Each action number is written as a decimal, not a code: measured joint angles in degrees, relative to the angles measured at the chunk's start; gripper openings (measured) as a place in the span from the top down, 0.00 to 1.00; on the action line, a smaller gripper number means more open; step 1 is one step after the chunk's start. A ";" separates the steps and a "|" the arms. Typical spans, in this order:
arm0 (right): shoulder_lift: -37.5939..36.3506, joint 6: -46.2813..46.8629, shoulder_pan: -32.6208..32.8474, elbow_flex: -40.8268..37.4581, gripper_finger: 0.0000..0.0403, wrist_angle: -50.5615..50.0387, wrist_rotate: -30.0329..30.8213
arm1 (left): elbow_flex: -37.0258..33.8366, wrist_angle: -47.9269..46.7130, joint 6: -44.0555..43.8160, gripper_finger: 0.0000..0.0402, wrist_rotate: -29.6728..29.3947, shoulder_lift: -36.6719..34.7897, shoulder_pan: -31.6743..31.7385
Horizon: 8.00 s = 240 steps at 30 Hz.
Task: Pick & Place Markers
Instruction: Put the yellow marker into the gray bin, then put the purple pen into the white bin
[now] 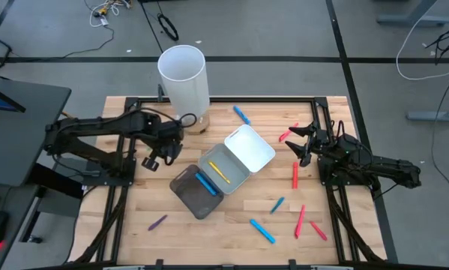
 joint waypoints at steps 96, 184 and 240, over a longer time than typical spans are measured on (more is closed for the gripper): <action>-0.01 -0.02 -0.02 -0.01 0.25 -0.21 -0.03 | 32.22 18.63 6.50 0.94 0.47 47.24 -6.84; -0.01 -0.01 -0.01 0.00 0.25 0.05 0.00 | 32.22 11.80 -24.65 0.42 2.53 38.23 -1.29; 0.00 0.00 -0.02 0.00 0.25 0.04 0.00 | 4.88 7.74 -87.84 0.42 -2.08 13.43 -19.42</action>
